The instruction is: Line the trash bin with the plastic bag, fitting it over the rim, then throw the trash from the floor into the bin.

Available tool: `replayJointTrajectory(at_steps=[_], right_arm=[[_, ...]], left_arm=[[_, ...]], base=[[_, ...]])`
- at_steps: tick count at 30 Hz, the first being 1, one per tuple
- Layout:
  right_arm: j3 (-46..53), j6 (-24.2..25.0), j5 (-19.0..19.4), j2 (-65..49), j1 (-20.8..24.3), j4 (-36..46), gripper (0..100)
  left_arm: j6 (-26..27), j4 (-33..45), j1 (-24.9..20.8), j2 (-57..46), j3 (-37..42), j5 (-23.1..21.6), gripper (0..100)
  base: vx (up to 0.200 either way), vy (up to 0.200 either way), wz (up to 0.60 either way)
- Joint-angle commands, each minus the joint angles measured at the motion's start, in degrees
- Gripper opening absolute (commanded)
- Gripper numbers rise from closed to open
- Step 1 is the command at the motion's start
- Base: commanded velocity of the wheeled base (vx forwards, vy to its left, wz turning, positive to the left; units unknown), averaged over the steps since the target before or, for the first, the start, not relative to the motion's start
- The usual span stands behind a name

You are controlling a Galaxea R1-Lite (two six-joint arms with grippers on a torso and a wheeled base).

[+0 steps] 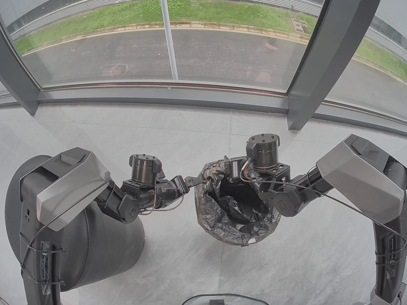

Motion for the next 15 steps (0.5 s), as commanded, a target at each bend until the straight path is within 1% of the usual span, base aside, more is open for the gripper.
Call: replayJointTrajectory(at_steps=[1, 4, 10, 15], right_arm=[[0.0, 0.1, 0.0, -0.1, 0.0, 0.0, 100], [0.0, 0.1, 0.0, -0.1, 0.0, 0.0, 100], [0.1, 0.7, 0.0, 0.0, 0.0, 0.0, 100], [1.0, 0.9, 0.0, -0.6, 0.4, 0.1, 100]], left_arm=[[0.0, 0.0, 0.2, 1.8, -0.5, 0.2, 100], [0.5, 0.0, 0.2, 2.1, -0.5, 0.2, 100], [2.6, 3.1, 0.0, 2.4, -1.1, 0.2, 100], [2.7, 3.6, 0.1, 1.7, -0.7, 0.9, 100]], base=[[0.000, 0.000, 0.00], [0.000, 0.000, 0.00], [0.000, 0.000, 0.00], [0.000, 0.000, 0.00]])
